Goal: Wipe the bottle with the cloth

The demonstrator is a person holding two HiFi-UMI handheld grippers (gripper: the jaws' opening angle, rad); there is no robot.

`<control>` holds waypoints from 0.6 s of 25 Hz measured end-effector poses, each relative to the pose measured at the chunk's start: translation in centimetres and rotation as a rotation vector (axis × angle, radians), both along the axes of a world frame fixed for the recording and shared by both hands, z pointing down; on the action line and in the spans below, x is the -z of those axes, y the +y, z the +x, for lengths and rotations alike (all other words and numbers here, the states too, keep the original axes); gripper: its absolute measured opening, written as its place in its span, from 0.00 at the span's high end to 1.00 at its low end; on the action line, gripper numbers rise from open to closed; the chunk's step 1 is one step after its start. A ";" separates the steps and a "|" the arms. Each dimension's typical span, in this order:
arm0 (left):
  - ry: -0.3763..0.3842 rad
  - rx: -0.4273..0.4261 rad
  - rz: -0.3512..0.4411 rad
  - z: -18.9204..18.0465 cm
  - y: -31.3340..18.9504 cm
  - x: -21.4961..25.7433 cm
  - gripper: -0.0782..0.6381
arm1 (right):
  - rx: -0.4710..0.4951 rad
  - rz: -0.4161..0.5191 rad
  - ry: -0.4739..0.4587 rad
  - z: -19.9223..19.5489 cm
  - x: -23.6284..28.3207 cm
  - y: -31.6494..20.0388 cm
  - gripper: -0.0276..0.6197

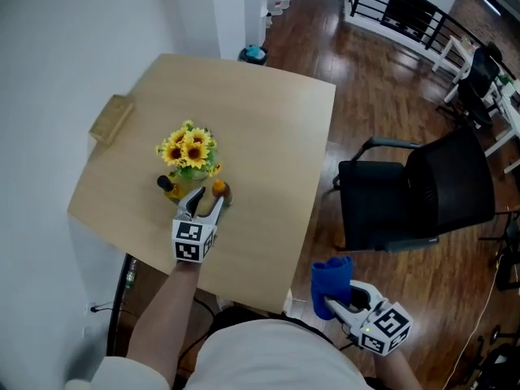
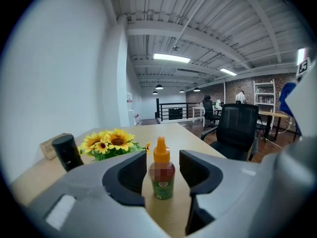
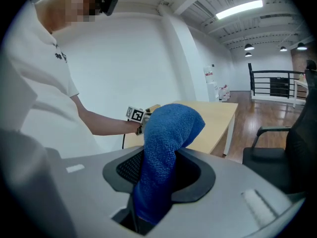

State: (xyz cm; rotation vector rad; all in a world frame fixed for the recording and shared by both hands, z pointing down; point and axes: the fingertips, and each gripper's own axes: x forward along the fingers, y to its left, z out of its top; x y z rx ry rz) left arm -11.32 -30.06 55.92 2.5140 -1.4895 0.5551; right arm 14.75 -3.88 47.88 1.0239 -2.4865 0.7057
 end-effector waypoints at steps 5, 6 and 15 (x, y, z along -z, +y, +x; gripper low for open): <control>0.006 -0.014 -0.005 0.6 8.8 3.5 0.62 | 0.152 0.013 -0.046 -0.6 -0.5 -0.3 0.71; 0.015 -0.016 -0.006 0.8 10.8 4.2 0.64 | 0.187 0.020 -0.052 -0.8 -0.7 -0.4 0.71; 0.148 -0.015 -0.111 3.5 27.6 6.8 0.67 | 0.374 0.076 -0.110 -4.0 0.1 2.2 0.71</control>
